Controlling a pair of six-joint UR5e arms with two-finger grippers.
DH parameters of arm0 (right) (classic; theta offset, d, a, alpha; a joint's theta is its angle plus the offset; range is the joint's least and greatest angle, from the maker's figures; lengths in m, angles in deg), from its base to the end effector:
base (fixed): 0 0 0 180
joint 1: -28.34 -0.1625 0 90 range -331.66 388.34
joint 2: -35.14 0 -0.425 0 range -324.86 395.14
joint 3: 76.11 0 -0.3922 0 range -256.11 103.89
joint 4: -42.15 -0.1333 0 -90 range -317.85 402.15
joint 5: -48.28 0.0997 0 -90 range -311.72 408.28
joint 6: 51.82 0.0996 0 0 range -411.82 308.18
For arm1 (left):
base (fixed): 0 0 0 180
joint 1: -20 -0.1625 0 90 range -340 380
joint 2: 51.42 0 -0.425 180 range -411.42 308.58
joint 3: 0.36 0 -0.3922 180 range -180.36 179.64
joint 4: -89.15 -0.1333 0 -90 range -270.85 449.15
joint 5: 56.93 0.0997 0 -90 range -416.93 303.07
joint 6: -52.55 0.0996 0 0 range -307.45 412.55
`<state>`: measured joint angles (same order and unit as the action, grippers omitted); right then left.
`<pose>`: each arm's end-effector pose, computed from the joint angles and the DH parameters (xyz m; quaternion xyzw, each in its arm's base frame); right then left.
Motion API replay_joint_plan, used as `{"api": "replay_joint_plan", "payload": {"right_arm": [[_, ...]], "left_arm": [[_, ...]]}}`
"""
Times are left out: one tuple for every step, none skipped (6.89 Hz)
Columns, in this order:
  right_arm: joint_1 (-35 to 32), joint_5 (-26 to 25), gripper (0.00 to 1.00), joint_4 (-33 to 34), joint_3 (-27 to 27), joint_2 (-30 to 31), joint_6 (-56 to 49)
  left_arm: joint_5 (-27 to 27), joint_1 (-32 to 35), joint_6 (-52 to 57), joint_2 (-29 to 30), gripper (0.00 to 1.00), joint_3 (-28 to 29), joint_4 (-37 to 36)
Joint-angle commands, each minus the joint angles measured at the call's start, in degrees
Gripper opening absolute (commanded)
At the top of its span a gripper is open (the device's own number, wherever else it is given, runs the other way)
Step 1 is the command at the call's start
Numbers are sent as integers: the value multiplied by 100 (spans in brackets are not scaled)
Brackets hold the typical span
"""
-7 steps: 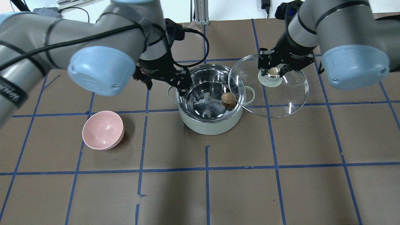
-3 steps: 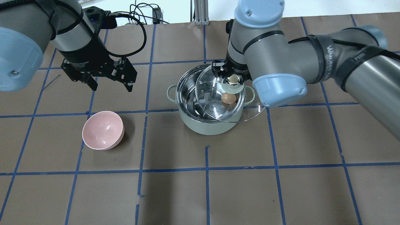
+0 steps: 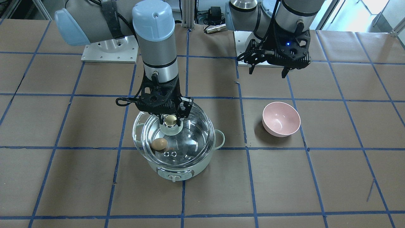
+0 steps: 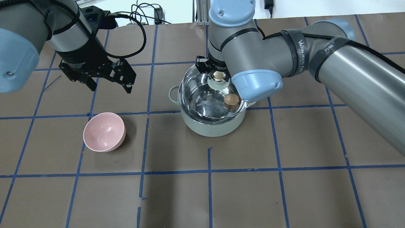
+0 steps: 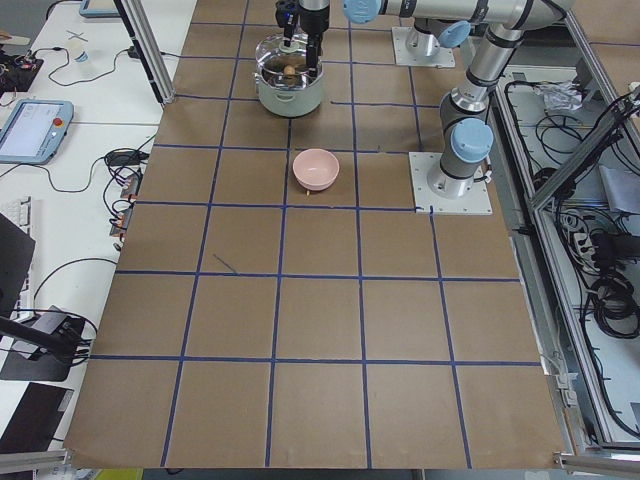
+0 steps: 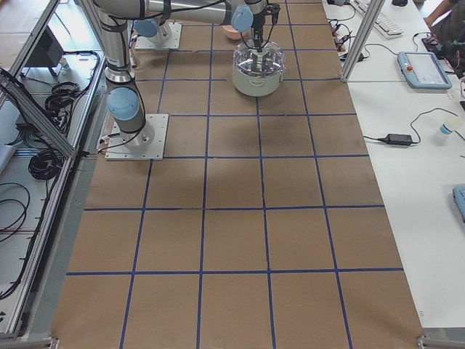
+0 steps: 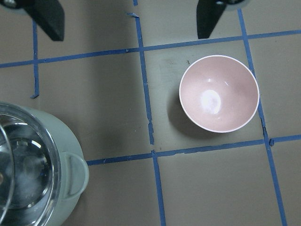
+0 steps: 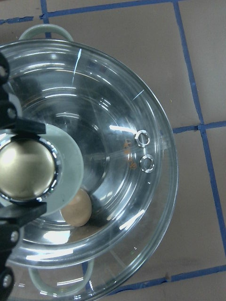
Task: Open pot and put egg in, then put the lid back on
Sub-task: 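Lower the glass lid onto the pot with the right gripper and release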
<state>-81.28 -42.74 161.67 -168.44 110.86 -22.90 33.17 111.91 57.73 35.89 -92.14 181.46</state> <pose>0.3254 -0.5211 0.3875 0.0815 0.9903 -0.1061 0.0381 -0.1487 -0.4647 0.4913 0.0618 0.9980 0.0122 0.0005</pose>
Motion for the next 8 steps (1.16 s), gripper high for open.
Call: {"api": "replay_joint_plan", "payload": {"right_arm": [[-42, 40, 49, 210, 101, -179, 70], [-103, 14, 49, 272, 110, -215, 79], [-112, -4, 49, 273, 101, -215, 71], [-112, -13, 49, 264, 84, -207, 53], [-104, -13, 49, 230, 75, -189, 18], [-112, -13, 49, 212, 75, -189, 18], [-112, -13, 52, 212, 75, -189, 18], [-112, -13, 65, 203, 75, -189, 70]], "left_arm": [[-11, 2, 9, -21, 100, -50, -2], [-2, 11, 9, -39, 100, -68, -2], [-11, 2, 9, -39, 100, -68, -2], [-11, 2, 9, -39, 100, -68, -2], [-2, 11, 1, -39, 100, -68, -2], [15, 11, 1, -47, 100, -68, 7], [15, 11, 1, -48, 100, -68, 7], [33, 2, 1, -48, 100, -68, 7]]}}
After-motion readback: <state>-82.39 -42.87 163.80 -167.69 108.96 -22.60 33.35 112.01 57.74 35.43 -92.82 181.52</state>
